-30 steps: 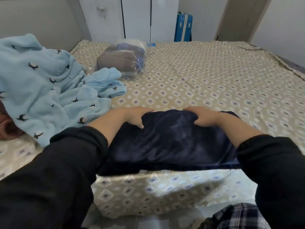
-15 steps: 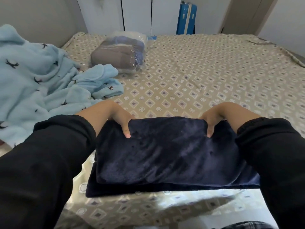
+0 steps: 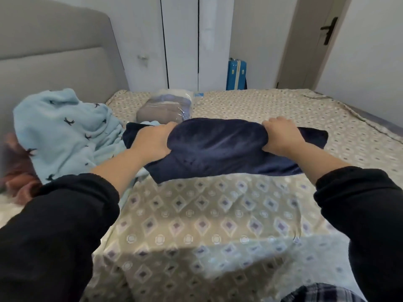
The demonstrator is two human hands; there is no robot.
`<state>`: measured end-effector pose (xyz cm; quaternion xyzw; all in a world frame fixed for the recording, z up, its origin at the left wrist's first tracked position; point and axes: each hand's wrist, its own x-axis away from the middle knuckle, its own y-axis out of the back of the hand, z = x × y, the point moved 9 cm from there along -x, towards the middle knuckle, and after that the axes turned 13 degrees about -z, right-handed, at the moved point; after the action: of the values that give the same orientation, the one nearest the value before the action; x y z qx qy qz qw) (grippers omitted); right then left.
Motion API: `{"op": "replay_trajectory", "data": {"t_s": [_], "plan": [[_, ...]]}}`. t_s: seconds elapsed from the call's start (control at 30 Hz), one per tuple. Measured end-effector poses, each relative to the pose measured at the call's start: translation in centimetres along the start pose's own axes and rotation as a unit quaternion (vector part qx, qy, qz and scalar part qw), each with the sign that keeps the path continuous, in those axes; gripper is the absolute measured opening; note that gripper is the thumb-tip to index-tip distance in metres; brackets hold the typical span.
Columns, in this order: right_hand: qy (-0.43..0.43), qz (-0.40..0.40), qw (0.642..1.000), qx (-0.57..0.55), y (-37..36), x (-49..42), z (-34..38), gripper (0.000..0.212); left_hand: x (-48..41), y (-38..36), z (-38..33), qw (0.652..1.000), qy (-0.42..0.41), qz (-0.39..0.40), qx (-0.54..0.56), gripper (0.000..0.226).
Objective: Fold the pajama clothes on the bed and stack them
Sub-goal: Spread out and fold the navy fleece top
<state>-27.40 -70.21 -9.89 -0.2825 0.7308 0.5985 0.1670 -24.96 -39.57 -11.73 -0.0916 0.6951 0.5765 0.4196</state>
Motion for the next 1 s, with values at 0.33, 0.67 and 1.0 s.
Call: {"op": "replay_trajectory", "data": {"t_s": [0.33, 0.67, 1.0], "plan": [[-0.024, 0.189, 0.975, -0.117, -9.0, 22.3, 4.4, 0.053, 22.6, -2.5, -7.7, 0.978, -0.179, 0.108, -0.024, 0.059], [-0.146, 0.062, 0.958, -0.241, -6.8, 15.0, 5.5, 0.033, 17.4, -3.8, 1.8, 0.923, 0.373, 0.044, 0.088, 0.032], [-0.135, 0.243, 0.948, -0.157, -14.3, 18.0, 8.0, 0.057, 19.3, -5.7, 10.2, 0.785, 0.596, -0.040, 0.166, 0.018]]}}
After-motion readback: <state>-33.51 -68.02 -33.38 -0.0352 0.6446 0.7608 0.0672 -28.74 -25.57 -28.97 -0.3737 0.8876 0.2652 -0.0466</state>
